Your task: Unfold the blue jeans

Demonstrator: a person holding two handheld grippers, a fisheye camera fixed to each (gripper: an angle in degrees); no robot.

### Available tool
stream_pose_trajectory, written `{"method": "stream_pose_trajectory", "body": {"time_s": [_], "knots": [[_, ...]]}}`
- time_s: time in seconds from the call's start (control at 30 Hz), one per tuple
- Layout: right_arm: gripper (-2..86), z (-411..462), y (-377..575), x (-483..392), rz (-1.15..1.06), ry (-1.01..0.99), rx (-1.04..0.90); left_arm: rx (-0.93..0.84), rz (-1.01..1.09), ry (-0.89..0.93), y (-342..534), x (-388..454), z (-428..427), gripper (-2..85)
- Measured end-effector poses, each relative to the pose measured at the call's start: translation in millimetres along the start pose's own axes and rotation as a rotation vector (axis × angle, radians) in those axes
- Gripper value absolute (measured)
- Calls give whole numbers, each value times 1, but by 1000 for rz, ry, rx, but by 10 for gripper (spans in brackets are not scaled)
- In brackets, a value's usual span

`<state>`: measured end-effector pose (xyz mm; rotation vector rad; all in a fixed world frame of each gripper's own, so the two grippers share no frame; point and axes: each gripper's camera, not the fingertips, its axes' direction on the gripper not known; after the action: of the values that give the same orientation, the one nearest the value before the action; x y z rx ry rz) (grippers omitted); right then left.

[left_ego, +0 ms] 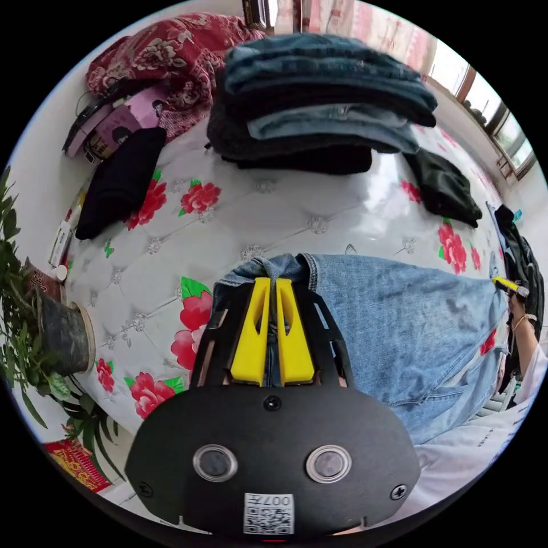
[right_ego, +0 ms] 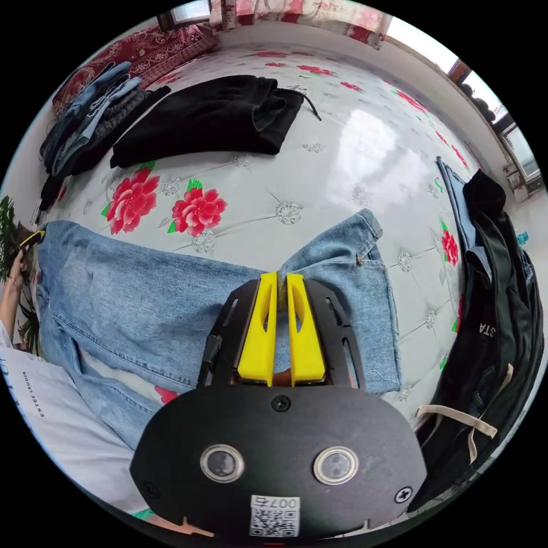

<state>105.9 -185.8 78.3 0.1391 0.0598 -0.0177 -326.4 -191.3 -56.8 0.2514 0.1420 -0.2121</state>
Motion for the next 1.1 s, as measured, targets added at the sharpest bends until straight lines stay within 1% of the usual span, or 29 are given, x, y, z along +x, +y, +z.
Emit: {"method": "stream_pose_trajectory", "body": {"time_s": [0.07,0.1,0.17,0.27,0.33,0.43,0.53,0.67,0.73,0.77,0.87,0.93,1.0,1.03,1.07,1.1], "knots": [[32,-5,34,-1,36,-31,-3,114,-17,81,35,-13,-44,-6],[34,-7,58,-1,74,-80,-1,140,-36,112,59,-21,-64,-7],[38,-13,90,-2,100,-129,19,147,-90,144,95,-34,-83,-7],[50,-39,113,8,155,-129,133,96,-186,157,141,-54,-88,-7],[57,-53,106,23,186,-138,147,73,-212,170,155,-61,-88,-7],[66,-64,83,49,217,-79,133,85,-195,176,161,-66,-93,-7],[71,-51,52,67,194,-13,51,102,-214,199,163,-74,-97,-7],[71,-11,21,95,281,-10,-89,97,-230,198,167,-82,-99,-7],[65,8,16,105,326,-39,-146,91,-237,196,168,-86,-99,-7],[55,6,18,107,343,-34,-106,83,-239,191,168,-89,-99,-7],[18,0,26,105,295,-12,-107,87,-269,183,169,-98,-99,-7],[8,-26,42,120,392,-1,7,107,-299,180,168,-105,-100,-8],[2,-88,90,145,598,-112,312,148,-301,188,166,-106,-104,-8],[1,-103,105,146,627,-129,393,159,-300,187,165,-104,-105,-8],[0,-133,133,141,655,-123,529,189,-306,186,166,-103,-108,-8],[-1,-159,157,129,655,-62,605,224,-324,202,167,-104,-110,-8]]}}
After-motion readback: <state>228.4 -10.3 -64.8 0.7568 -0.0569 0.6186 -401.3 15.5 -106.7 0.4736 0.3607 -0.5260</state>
